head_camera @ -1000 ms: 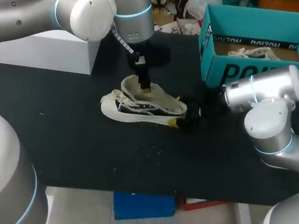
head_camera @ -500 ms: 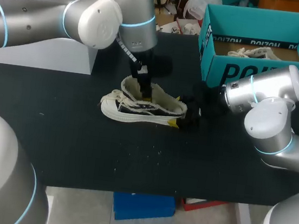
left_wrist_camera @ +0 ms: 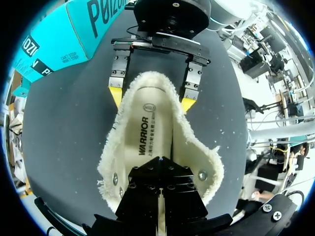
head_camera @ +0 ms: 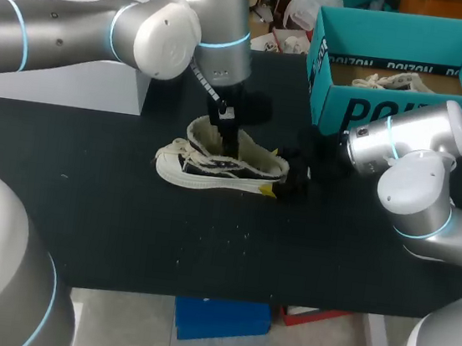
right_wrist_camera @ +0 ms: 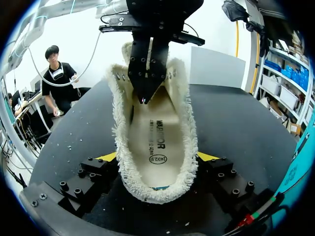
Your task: Take the shoe out of the shoebox, open the shoe tongue, remove and reinsert the insole, then place the shoe into the shoebox
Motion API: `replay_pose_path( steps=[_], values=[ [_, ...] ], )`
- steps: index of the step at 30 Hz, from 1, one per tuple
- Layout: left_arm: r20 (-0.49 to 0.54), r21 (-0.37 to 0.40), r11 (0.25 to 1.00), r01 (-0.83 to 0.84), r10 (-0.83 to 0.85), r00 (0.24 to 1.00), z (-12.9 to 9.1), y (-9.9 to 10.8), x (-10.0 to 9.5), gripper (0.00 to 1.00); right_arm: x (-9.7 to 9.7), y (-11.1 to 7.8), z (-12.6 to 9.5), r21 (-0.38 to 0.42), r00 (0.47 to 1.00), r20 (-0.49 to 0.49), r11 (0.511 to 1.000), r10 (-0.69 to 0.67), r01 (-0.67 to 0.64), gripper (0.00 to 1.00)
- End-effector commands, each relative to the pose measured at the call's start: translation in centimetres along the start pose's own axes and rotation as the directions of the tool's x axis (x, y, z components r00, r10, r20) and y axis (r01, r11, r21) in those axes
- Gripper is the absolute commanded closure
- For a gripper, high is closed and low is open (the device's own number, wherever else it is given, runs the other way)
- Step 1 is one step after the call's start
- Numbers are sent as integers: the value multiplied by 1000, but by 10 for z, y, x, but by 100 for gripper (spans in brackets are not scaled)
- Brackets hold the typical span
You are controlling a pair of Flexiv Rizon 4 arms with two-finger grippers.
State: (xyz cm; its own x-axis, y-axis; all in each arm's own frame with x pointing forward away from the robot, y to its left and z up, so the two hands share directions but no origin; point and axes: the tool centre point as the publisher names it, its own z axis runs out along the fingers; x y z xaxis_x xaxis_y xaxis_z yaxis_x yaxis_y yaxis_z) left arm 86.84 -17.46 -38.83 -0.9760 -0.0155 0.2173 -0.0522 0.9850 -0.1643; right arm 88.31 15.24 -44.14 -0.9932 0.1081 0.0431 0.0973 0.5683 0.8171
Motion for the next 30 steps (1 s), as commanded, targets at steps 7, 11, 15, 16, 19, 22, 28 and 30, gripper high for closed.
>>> replay_pose_path(
  steps=[7, 11, 15, 16, 19, 22, 28, 30],
  values=[
    [-84, 35, 999, -41, 44, 996, -1, 1, -1, 100, 0, -3, 2, 2, 1000, 1, 1000, 1, -1, 100],
    [-163, 46, 993, -105, 111, 980, 0, 0, 0, 100, 0, -3, 2, 2, 1000, 1, 1000, 1, -1, 100],
    [-193, 28, 989, -143, 146, 970, -3, -1, 2, 100, 0, -3, 2, 2, 1000, 1, 1000, 1, -1, 100],
    [-194, 21, 989, -148, 149, 970, -3, 0, 1, 100, 0, -3, 2, 2, 1000, 1, 1000, 1, -1, 100],
    [-204, 4, 988, -157, 155, 967, -3, 0, 1, 100, 0, -3, 2, 2, 1000, 1, 1000, 1, -1, 100],
    [-204, -3, 987, -158, 154, 967, -2, 0, 1, 100, 0, -3, 2, 2, 1000, 1, 1000, 1, -1, 100],
    [-196, -11, 990, -140, 135, 971, 6, 1, 3, 100, 0, -3, 2, 2, 1000, 1, 1000, 1, -1, 100],
    [-188, -14, 992, -127, 122, 975, 9, 2, 3, 100, 0, -3, 2, 2, 1000, 1, 1000, 1, -1, 100]
  ],
)
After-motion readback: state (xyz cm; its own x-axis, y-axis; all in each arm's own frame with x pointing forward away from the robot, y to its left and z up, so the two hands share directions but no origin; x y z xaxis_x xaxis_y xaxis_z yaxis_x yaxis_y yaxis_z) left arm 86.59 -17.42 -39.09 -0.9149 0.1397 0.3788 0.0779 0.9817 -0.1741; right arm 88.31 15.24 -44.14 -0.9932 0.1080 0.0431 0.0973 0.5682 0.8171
